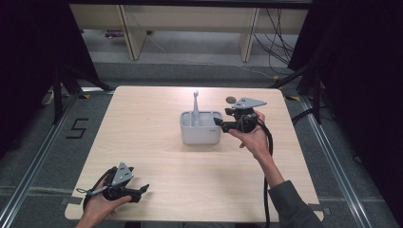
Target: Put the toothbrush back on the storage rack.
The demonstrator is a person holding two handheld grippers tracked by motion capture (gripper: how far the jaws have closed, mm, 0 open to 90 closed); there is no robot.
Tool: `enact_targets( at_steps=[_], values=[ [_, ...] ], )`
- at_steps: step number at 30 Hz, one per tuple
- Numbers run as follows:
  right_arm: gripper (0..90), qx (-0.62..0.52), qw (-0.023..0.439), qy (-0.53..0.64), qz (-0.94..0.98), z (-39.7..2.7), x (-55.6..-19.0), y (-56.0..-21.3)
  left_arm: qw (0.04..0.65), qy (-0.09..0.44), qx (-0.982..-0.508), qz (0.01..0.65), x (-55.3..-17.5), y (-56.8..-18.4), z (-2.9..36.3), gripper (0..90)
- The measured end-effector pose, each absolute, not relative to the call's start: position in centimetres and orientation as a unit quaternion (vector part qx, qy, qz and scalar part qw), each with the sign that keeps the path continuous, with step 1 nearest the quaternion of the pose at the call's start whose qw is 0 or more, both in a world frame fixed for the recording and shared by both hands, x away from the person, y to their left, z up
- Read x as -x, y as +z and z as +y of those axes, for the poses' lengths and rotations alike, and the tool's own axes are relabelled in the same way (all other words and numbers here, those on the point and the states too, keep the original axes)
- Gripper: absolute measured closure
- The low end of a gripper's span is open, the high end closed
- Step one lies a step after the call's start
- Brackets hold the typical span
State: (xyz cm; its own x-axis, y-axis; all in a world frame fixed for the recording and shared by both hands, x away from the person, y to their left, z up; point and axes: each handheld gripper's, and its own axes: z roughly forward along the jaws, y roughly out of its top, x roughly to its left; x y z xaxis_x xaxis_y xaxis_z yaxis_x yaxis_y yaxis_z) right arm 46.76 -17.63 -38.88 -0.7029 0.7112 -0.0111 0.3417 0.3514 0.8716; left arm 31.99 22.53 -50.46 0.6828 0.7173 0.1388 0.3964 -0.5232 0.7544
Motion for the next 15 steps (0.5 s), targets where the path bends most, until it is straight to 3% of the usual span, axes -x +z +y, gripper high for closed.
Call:
enact_targets(
  at_steps=[15],
  values=[
    [34.9, -0.346, 0.192, 0.462, 0.794, -19.5, -45.1, -39.6, 0.362, 0.218, -0.842, 0.335, -31.9, -50.5, 22.5, 15.2]
  ],
)
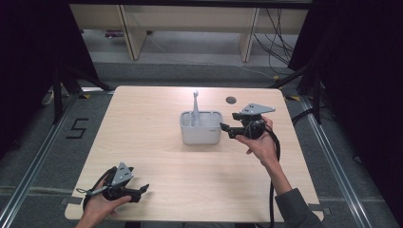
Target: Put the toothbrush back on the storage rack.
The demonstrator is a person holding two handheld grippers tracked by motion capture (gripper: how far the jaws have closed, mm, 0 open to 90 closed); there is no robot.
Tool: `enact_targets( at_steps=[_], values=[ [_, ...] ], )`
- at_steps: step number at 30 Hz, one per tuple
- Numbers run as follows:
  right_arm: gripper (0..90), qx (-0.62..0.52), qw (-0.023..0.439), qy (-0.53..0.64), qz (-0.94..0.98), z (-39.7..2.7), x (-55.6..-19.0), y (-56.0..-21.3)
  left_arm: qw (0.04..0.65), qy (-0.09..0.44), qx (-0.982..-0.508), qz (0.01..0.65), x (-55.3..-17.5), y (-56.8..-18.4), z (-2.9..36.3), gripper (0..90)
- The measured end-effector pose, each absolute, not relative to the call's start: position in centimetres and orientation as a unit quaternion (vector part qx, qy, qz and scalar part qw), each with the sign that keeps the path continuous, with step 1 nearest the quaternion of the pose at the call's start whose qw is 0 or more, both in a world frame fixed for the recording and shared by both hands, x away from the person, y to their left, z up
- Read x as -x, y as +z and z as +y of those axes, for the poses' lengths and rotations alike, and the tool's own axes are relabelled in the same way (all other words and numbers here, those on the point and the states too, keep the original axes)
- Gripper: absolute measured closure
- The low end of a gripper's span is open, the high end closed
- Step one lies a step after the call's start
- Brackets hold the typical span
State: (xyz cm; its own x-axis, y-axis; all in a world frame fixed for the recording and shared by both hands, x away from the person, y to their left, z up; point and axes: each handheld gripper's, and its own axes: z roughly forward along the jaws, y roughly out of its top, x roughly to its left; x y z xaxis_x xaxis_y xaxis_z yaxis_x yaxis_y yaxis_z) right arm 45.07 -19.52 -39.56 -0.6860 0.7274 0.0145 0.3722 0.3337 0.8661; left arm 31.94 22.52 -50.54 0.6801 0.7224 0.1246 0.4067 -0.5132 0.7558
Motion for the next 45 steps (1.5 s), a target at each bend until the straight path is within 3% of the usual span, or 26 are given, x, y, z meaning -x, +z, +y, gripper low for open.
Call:
enact_targets(
  at_steps=[3, 14, 45],
  values=[
    [33.1, -0.339, 0.205, 0.462, 0.793, -19.9, -45.1, -39.8, 0.36, 0.221, -0.843, 0.332, -32.0, -50.4, 22.6, 15.2],
    [26.9, -0.353, 0.184, 0.444, 0.803, -20.7, -44.2, -41.1, 0.37, 0.22, -0.84, 0.33, -31.8, -50.4, 22.5, 15.2],
    [20.9, -0.351, 0.181, 0.446, 0.803, -21.7, -41.2, -42.3, 0.368, 0.225, -0.843, 0.322, -31.8, -50.3, 22.4, 15.2]
  ],
)
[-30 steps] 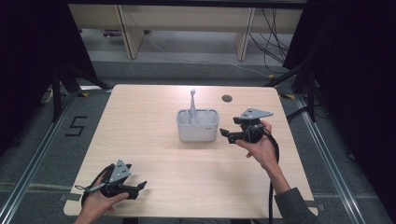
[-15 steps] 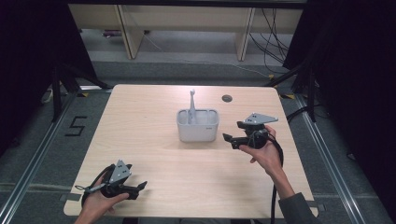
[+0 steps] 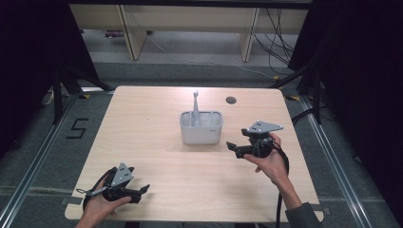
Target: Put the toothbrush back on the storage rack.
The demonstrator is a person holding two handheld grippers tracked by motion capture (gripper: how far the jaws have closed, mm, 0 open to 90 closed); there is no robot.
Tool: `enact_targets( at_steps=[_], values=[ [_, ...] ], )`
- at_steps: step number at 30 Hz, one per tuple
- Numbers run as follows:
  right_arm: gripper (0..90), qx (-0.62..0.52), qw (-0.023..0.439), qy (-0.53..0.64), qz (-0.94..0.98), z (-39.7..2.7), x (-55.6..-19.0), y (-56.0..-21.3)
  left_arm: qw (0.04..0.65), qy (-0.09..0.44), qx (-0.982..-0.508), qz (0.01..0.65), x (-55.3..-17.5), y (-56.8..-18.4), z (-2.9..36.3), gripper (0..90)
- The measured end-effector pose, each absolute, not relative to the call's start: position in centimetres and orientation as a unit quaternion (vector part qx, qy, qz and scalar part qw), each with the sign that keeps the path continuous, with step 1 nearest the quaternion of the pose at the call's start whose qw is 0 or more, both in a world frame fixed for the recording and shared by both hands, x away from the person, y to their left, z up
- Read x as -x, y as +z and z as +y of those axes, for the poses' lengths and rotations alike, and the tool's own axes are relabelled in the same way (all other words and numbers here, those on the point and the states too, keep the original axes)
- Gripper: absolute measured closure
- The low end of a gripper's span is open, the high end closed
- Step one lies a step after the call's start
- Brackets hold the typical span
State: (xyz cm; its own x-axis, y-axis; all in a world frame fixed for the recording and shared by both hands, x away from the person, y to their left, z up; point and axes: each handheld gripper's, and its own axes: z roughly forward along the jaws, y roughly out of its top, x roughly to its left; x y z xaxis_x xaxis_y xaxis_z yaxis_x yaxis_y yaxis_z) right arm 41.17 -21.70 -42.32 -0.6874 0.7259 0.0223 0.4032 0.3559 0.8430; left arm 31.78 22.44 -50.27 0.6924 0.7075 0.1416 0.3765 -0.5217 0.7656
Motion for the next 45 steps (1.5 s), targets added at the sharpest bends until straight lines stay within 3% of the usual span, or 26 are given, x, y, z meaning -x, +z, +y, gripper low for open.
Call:
enact_targets(
  at_steps=[45],
  values=[
    [20.3, -0.354, 0.154, 0.393, 0.834, -22.4, -36.2, -47.5, 0.359, 0.222, -0.847, 0.323, -31.7, -50.3, 22.5, 15.2]
  ],
)
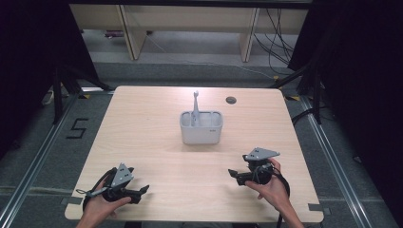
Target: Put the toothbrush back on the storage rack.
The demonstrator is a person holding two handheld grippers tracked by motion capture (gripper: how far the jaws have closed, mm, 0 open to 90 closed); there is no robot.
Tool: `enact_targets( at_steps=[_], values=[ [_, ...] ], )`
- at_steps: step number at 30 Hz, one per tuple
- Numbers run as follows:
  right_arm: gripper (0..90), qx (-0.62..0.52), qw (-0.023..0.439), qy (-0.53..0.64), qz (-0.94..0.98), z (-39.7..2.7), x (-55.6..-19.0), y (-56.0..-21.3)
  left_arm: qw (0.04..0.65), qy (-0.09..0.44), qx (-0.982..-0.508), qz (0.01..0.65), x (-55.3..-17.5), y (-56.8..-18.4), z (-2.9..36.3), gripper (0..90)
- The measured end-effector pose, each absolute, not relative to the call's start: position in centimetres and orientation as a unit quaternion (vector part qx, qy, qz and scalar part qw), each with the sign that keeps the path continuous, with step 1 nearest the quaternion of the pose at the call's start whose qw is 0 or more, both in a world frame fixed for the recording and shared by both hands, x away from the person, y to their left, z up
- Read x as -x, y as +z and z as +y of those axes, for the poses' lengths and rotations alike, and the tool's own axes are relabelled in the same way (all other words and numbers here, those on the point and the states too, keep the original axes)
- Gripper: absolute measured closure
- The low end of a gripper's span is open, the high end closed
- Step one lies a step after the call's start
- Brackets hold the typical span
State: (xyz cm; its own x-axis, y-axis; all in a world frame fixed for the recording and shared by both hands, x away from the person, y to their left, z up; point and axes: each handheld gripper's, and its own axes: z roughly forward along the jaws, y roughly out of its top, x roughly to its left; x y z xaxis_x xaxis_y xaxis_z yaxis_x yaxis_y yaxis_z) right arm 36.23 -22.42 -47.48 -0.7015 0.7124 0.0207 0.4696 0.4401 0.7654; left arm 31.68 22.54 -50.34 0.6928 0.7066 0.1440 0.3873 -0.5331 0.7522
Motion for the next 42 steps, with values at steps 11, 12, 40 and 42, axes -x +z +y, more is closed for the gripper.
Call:
enact_targets(
  at_steps=[11, 12, 40, 42],
  values=[
    [16.4, -0.359, 0.154, 0.393, 0.832, -22.9, -34.9, -47.9, 0.355, 0.225, -0.849, 0.319, -31.7, -50.3, 22.6, 15.2],
    [16.1, -0.369, 0.149, 0.392, 0.829, -23.0, -34.7, -47.8, 0.359, 0.226, -0.845, 0.326, -31.6, -50.4, 22.5, 15.2],
    [16.2, -0.368, 0.157, 0.377, 0.836, -24.8, -33.6, -48.7, 0.357, 0.227, -0.849, 0.318, -31.5, -50.4, 22.5, 15.2],
    [16.2, -0.364, 0.161, 0.379, 0.835, -24.7, -33.6, -48.8, 0.353, 0.227, -0.851, 0.317, -31.5, -50.3, 22.6, 15.2]
  ],
)
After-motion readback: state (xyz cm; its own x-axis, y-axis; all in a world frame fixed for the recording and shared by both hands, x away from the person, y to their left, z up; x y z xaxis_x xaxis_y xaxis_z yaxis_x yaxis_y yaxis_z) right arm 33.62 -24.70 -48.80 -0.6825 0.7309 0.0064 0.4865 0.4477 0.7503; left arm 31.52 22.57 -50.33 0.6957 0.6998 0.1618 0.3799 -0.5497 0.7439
